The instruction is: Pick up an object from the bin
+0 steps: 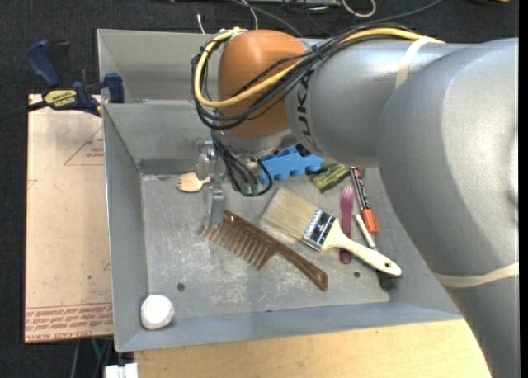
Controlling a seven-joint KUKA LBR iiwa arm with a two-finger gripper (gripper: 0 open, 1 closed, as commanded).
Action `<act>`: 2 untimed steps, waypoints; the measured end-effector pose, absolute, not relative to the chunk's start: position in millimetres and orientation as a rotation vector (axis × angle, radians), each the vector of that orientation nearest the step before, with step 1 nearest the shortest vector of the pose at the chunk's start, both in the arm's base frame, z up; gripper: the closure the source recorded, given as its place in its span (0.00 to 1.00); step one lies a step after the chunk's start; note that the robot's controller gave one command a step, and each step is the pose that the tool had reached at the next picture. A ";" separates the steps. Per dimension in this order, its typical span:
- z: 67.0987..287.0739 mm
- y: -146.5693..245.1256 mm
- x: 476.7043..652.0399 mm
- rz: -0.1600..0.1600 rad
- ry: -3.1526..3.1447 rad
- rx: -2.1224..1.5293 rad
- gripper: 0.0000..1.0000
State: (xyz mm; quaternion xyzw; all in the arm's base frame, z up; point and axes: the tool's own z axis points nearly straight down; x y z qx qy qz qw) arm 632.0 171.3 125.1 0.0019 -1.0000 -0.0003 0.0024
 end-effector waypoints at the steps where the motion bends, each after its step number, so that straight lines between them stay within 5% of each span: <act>1: 130.3 170.2 633.7 -0.002 -3.143 0.000 0.00; 2: 70.4 125.1 611.7 -0.004 -3.138 -0.084 0.00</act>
Offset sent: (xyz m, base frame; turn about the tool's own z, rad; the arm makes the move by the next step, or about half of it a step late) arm -0.0209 -0.0468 -0.0551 0.0564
